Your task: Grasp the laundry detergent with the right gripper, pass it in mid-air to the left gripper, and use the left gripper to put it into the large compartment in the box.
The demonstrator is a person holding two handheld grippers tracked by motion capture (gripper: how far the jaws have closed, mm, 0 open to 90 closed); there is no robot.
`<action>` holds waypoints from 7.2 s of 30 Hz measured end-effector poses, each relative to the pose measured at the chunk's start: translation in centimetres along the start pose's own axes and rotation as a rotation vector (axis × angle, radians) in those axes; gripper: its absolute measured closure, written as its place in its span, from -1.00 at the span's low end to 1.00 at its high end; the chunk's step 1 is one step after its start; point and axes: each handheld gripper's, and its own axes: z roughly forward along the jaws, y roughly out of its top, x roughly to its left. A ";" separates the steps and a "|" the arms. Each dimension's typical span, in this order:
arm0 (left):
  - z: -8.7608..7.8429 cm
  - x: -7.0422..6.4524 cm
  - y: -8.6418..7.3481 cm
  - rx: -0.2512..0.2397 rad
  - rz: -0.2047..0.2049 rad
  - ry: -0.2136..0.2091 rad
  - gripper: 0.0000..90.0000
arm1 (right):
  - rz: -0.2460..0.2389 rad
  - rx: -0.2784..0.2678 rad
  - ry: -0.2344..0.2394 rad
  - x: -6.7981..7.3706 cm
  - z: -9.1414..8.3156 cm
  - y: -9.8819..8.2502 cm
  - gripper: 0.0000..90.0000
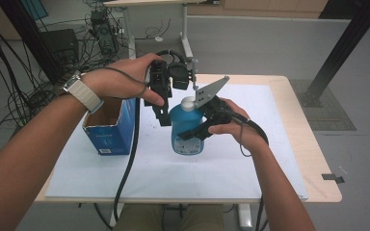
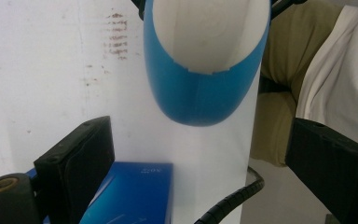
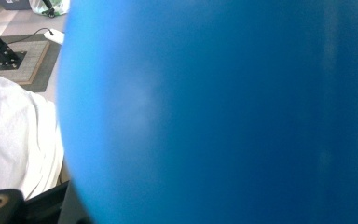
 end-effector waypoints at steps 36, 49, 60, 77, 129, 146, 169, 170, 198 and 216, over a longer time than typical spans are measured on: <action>0.6 0.3 1.7 -0.005 -0.002 0.000 -0.88 | -0.006 -0.010 0.023 -0.5 1.5 0.6 -0.03; 0.8 0.4 2.2 -0.014 -0.008 -0.003 -0.85 | -0.013 -0.020 0.020 -0.5 1.4 0.6 -0.03; 0.8 0.4 2.2 -0.014 -0.006 -0.001 -0.84 | -0.006 -0.017 0.026 -0.4 1.3 0.5 -0.03; 0.9 0.5 2.1 -0.021 -0.011 0.000 -0.84 | -0.008 -0.021 0.028 -0.4 1.2 0.5 -0.03; 0.9 0.4 1.9 -0.019 -0.013 -0.002 -0.83 | 0.012 -0.022 0.035 -0.4 1.1 0.4 -0.04; 1.0 0.4 1.9 -0.019 -0.008 -0.003 -0.83 | 0.010 -0.029 0.031 -0.5 1.0 0.3 -0.04; 1.0 0.4 1.8 -0.023 -0.013 -0.003 -0.83 | 0.015 -0.032 0.029 -0.6 1.0 0.3 -0.04; 1.0 0.4 1.8 -0.023 -0.013 -0.003 -0.83 | 0.015 -0.032 0.029 -0.6 1.0 0.3 -0.04; 1.4 0.5 1.7 -0.031 -0.011 -0.011 -0.83 | 0.016 -0.036 0.034 -0.5 1.0 0.4 -0.04; 1.9 0.7 1.8 -0.048 -0.010 -0.023 -0.81 | -0.012 -0.051 0.041 -0.3 1.0 0.8 -0.04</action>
